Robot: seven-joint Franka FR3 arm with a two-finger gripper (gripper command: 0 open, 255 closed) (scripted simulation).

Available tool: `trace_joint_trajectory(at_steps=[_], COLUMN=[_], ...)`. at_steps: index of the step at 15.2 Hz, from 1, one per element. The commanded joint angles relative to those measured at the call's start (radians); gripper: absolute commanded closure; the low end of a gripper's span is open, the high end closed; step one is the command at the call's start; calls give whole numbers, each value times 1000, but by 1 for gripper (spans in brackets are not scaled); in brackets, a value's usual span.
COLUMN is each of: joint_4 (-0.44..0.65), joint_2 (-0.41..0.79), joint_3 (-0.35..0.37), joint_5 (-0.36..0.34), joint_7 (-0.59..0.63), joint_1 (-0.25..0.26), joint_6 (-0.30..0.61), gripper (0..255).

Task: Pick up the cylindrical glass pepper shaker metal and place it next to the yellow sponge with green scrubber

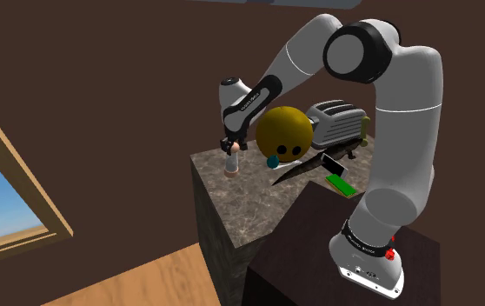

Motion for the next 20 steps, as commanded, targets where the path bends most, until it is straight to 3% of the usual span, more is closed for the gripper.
trace_joint_trajectory(at_steps=[1, 4, 20], joint_4=[0, 0, 37], joint_2=[0, 1, -142], joint_3=[0, 0, 14], joint_5=[0, 0, 37], joint_7=[0, -1, -50], joint_1=[0, 0, -4], joint_6=[0, 0, -177], gripper=[255, 255, 255])
